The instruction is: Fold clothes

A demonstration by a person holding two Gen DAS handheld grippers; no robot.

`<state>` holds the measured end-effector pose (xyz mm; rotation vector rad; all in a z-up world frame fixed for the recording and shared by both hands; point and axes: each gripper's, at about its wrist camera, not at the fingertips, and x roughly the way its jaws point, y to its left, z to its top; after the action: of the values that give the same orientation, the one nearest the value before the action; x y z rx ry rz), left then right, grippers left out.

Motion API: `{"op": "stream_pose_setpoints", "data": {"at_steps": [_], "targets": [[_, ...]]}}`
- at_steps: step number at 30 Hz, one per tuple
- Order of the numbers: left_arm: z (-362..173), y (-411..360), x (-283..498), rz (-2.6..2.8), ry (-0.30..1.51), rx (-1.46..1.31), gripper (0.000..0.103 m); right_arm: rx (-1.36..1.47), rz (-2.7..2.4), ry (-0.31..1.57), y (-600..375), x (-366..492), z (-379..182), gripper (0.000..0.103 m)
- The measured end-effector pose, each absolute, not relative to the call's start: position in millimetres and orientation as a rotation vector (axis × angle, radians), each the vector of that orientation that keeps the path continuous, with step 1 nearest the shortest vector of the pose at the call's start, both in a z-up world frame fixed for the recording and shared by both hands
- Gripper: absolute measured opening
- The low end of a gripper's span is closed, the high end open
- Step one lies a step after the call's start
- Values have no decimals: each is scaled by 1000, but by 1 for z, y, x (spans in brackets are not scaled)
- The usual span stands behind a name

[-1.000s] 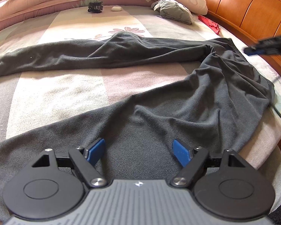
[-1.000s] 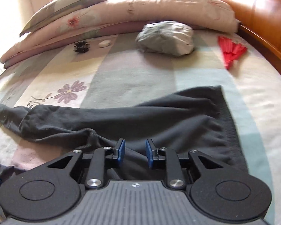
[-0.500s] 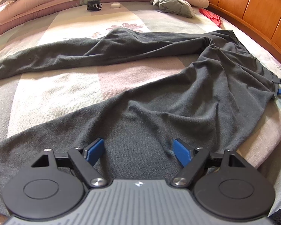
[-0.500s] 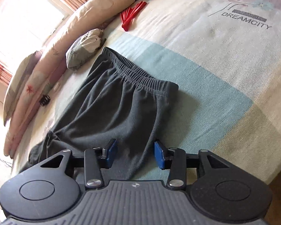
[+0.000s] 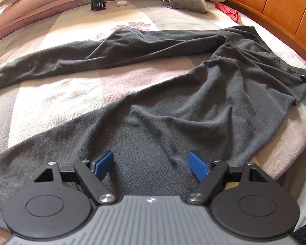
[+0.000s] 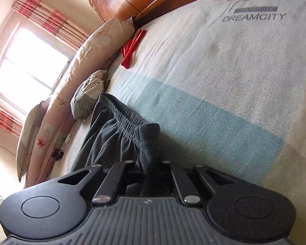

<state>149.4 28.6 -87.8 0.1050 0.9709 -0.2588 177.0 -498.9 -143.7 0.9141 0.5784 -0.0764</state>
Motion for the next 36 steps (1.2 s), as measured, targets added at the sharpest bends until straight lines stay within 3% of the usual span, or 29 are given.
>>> {"op": "stream_pose_setpoints", "data": {"at_steps": [5, 6, 10, 12, 20, 25, 28, 30, 31, 36], "targets": [[-85, 29, 148, -271, 966, 107, 81, 867, -162, 567, -508, 146, -132, 6], [-84, 27, 148, -276, 961, 116, 81, 889, -167, 585, -512, 144, -136, 13], [-74, 23, 142, -288, 915, 131, 81, 924, -181, 611, -515, 132, -130, 22], [-70, 22, 141, -305, 904, 125, 81, 927, -198, 625, -508, 121, -119, 36], [-72, 4, 138, -345, 904, 137, 81, 991, 110, 849, -422, 108, -134, 46], [-71, 6, 133, -348, 899, 128, 81, 988, 156, 808, -393, 124, -140, 47], [-72, 10, 132, -338, 901, 120, 81, 929, 148, 805, -385, 129, -137, 40], [-73, 13, 131, -330, 904, 117, 81, 880, 117, 818, -383, 128, -137, 6], [-73, 14, 132, -326, 907, 118, 81, 905, 115, 818, -386, 126, -141, 1], [-74, 19, 129, -314, 916, 124, 81, 991, 120, 819, -395, 119, -149, 2]]}}
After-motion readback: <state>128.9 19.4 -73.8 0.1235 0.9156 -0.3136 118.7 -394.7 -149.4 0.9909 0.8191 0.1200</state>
